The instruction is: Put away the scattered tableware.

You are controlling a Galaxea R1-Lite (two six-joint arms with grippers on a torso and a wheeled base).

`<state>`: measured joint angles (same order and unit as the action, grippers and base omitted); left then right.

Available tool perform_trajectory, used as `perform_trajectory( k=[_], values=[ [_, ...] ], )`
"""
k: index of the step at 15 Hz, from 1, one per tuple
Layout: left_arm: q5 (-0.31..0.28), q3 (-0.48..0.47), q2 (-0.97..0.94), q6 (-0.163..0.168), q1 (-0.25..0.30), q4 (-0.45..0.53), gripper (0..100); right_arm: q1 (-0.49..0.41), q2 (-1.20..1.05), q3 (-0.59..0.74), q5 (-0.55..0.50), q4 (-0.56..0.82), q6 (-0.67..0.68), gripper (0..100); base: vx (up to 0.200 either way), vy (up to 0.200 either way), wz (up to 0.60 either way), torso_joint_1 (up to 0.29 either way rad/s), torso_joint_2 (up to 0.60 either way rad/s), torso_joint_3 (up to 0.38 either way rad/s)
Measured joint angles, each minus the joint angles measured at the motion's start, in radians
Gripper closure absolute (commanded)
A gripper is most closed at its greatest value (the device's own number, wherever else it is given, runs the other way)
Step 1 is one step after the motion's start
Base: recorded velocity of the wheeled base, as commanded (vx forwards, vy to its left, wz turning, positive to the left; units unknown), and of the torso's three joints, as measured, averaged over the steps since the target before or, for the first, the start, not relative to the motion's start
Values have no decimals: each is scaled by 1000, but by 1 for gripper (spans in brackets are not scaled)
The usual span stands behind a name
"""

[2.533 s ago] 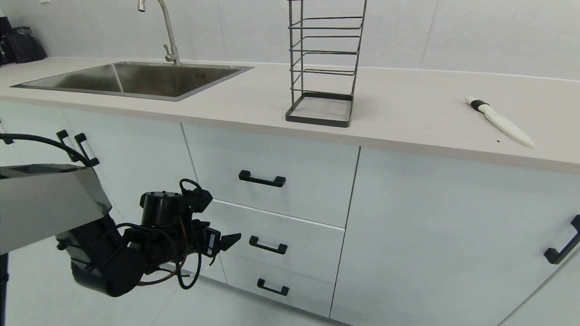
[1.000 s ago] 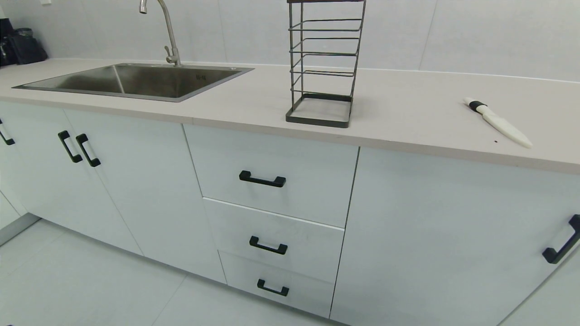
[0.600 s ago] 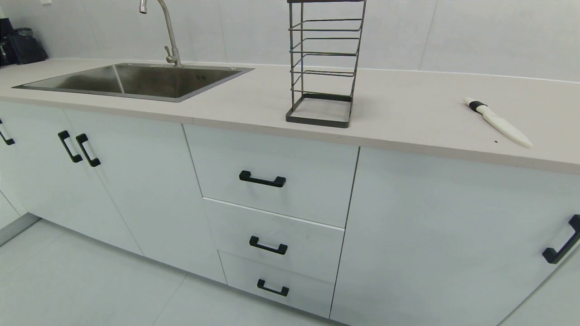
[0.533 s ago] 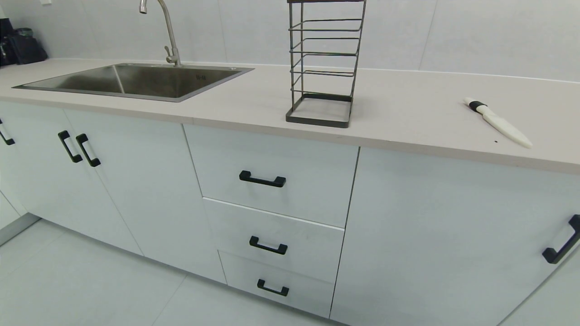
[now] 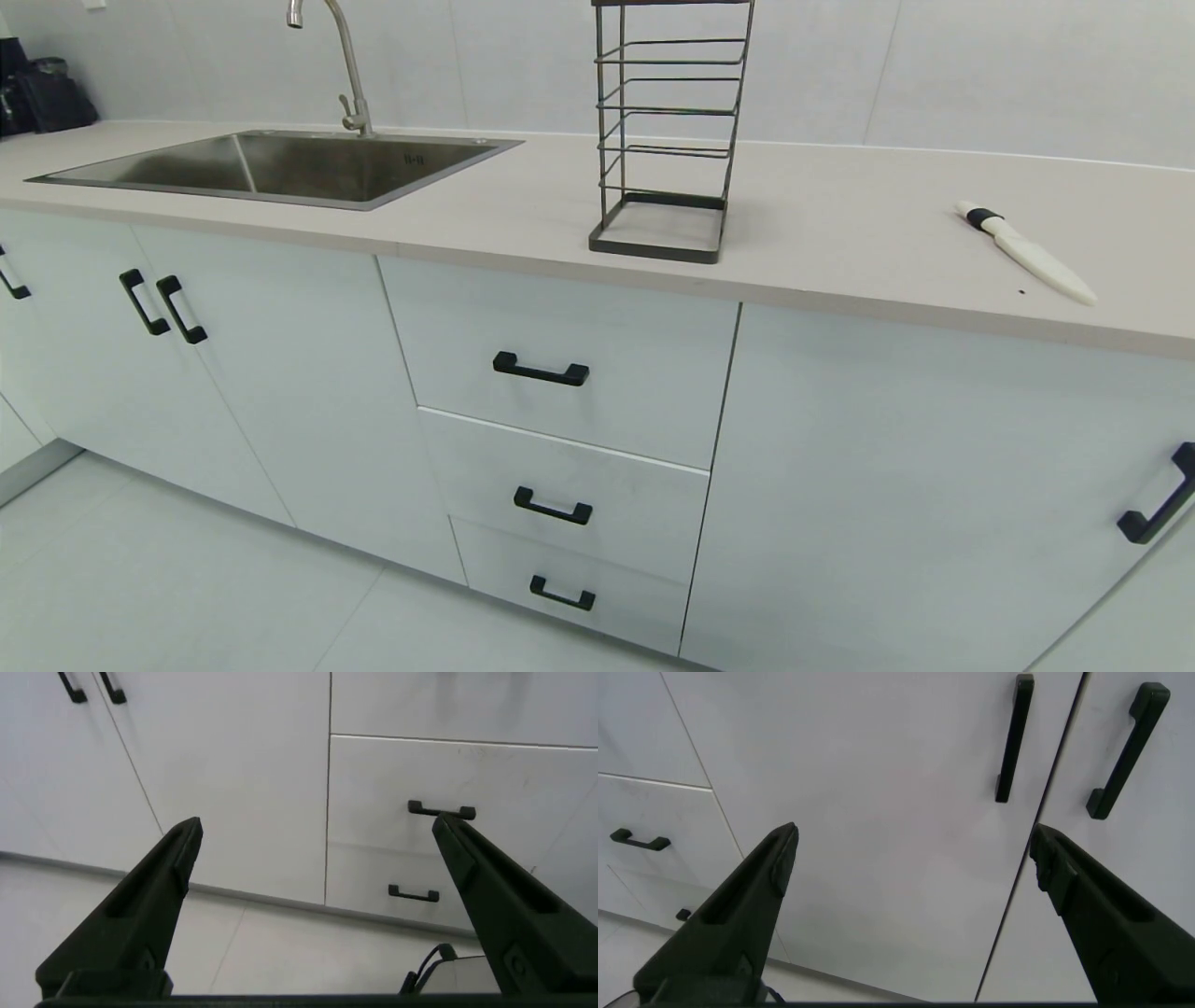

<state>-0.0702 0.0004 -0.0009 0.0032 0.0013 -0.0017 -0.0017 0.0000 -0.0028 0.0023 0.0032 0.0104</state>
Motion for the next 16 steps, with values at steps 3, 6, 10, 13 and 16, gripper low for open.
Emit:
perform_trajectory(
  k=[3,6,10,13,16],
  values=[
    [4,0,0,0,0,0,0,0,0,0,0,0,0,0,0,0,-600,-2,1,-2],
    [6,-1,0,-2,-1,1,0,0,0,-1,0,0,-1,0,0,0,0,0,0,0],
    [5,0,0,-2,-1,0,0,0,0,0,0,0,-1,0,150,0,0,-2,4,3],
    [6,0,0,-2,0,1,0,0,0,0,0,0,-1,0,0,0,0,0,0,0],
    [6,0,0,-2,0,0,0,0,0,0,0,1,-3,0,0,0,0,0,0,0]
  ],
)
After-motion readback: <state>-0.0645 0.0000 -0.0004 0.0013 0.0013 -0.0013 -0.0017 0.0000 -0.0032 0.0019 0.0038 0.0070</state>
